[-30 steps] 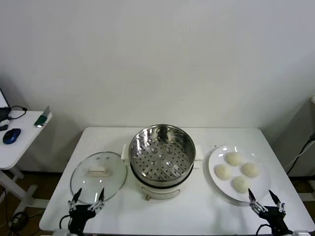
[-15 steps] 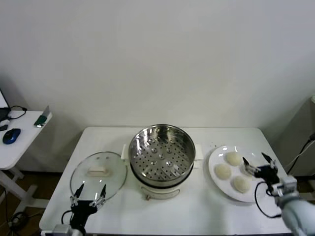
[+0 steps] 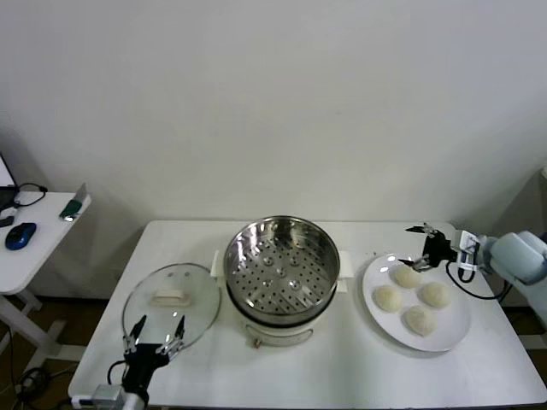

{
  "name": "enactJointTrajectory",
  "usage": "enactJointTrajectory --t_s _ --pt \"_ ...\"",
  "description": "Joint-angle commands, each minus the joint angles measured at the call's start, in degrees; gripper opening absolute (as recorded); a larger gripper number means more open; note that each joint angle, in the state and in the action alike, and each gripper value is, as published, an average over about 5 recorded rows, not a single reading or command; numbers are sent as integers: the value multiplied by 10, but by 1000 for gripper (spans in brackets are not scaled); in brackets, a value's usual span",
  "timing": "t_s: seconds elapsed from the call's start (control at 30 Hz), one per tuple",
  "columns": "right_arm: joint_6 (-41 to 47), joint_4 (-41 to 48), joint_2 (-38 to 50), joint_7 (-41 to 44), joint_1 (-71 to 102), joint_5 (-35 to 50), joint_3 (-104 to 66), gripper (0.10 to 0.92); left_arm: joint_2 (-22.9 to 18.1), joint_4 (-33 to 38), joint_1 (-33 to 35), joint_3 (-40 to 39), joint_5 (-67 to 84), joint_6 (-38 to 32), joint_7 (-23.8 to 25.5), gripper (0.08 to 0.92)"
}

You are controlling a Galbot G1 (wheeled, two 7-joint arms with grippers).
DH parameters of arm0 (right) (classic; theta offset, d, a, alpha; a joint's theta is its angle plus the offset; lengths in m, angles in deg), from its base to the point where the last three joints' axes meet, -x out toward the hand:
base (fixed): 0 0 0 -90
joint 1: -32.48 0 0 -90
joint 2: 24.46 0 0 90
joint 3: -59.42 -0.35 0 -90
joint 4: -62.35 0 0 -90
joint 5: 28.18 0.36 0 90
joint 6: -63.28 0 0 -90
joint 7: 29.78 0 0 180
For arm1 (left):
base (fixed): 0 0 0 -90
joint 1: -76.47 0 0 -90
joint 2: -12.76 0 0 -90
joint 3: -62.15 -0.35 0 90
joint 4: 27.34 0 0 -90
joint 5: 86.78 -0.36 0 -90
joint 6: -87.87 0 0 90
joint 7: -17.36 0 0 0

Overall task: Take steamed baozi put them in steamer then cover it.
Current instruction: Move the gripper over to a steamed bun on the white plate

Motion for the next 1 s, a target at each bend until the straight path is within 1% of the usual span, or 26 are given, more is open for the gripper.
enactJointTrajectory --t_s 0.03,0.27,0.47,0.7,1.0 --pt "-58 139 -38 164 -379 -32 446 823 -1 -1 -1 0 0 0 1 823" --pt "-13 200 -126 133 -249 -29 339 823 -2 -11 0 1 1 -6 1 823" --pt "-8 262 -190 132 -192 -40 299 823 -2 -14 1 5 2 -8 1 823" --pt "-12 305 -228 122 -158 -53 275 823 -1 -16 1 8 2 -8 1 823" --pt "-22 352 -259 107 -129 -103 233 823 -2 -20 1 6 0 -9 1 823"
